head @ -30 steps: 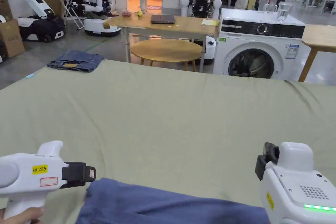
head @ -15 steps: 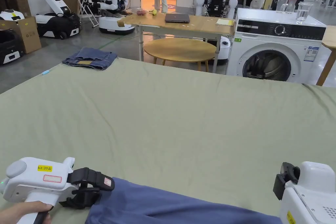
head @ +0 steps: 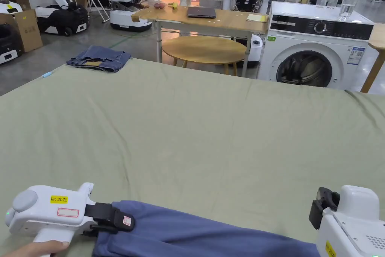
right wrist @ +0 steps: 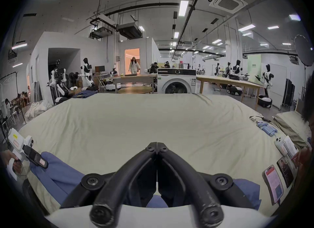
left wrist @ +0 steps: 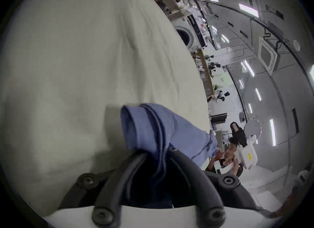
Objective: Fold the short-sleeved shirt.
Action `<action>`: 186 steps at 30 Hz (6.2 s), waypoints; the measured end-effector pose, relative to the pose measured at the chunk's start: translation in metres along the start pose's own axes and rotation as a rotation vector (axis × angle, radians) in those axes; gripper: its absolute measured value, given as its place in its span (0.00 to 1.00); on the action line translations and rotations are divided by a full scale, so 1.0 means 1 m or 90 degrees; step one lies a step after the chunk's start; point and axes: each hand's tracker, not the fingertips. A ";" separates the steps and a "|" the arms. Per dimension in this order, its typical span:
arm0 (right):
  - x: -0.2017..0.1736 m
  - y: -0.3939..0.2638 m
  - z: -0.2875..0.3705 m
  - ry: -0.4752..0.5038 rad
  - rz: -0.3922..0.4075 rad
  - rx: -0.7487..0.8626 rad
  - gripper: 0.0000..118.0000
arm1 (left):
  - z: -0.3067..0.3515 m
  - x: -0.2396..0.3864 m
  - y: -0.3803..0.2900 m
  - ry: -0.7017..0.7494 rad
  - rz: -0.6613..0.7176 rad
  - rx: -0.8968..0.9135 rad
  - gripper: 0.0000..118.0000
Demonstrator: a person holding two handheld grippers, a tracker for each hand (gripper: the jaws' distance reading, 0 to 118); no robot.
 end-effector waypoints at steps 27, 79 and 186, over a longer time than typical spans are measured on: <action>-0.003 0.002 -0.003 0.027 0.000 -0.011 0.00 | 0.065 0.133 0.015 0.051 -0.086 0.014 0.04; 0.030 -0.014 0.015 -0.002 -0.011 -0.045 0.00 | -0.206 0.137 -0.063 0.050 -0.115 -0.151 0.00; 0.037 -0.016 0.028 -0.010 -0.029 -0.055 0.00 | -0.132 0.222 -0.041 0.072 -0.235 -0.111 0.12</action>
